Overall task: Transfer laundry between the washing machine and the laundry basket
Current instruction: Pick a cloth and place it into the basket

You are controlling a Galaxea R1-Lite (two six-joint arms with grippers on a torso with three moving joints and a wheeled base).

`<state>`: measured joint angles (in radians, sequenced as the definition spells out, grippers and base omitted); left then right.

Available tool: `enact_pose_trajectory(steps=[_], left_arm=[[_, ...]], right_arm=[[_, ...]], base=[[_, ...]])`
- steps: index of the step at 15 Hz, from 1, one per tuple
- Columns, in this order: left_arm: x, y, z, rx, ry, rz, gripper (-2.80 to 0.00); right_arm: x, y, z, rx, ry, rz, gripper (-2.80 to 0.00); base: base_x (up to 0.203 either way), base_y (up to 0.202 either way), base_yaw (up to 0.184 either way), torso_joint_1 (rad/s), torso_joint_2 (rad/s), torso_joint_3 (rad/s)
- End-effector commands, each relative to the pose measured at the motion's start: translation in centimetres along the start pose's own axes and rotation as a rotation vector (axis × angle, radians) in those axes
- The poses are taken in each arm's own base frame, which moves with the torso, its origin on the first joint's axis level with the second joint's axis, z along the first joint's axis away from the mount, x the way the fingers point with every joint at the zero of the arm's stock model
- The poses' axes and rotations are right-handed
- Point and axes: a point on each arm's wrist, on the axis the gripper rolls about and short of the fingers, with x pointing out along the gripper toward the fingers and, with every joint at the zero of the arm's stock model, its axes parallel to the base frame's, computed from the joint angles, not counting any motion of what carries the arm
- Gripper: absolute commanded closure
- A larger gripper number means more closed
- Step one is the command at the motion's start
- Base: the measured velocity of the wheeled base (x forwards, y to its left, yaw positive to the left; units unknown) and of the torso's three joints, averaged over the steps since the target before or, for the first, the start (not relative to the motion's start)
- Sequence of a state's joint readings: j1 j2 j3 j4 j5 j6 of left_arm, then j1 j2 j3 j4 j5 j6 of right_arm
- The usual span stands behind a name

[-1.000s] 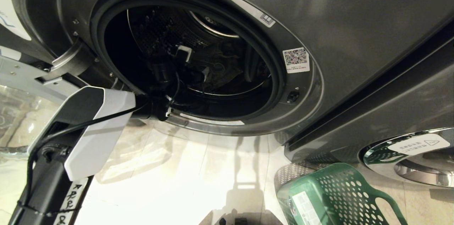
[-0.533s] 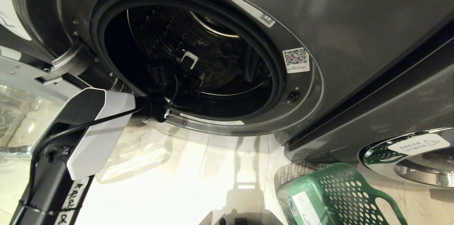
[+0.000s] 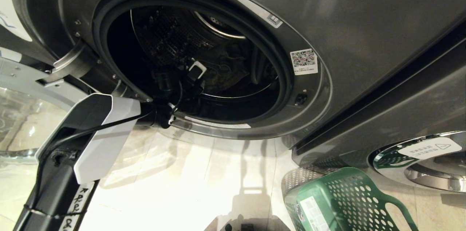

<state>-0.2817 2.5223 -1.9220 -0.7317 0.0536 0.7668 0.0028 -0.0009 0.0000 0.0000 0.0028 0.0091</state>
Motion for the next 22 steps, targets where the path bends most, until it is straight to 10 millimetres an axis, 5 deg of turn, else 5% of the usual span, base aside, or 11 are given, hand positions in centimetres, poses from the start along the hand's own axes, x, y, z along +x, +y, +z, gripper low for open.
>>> enact_pose_trajectory(steps=[1, 8, 22], left_arm=[[0.0, -0.2, -0.2, 0.003, 0.012, 0.010, -2.80], [0.1, 1.5, -1.7, 0.005, 0.055, 0.063, -2.80], [-0.2, 3.4, -0.5, -0.040, 0.069, 0.195, -2.80]], right_arm=[[0.0, 0.0, 0.0, 0.000, 0.001, 0.001, 0.00], [0.0, 0.0, 0.0, 0.000, 0.001, 0.001, 0.00], [0.0, 0.0, 0.0, 0.000, 0.001, 0.001, 0.00]], base=[[0.000, 0.000, 0.000, 0.000, 0.00, 0.000], [0.000, 0.000, 0.000, 0.000, 0.00, 0.000], [0.000, 0.000, 0.000, 0.000, 0.00, 0.000]])
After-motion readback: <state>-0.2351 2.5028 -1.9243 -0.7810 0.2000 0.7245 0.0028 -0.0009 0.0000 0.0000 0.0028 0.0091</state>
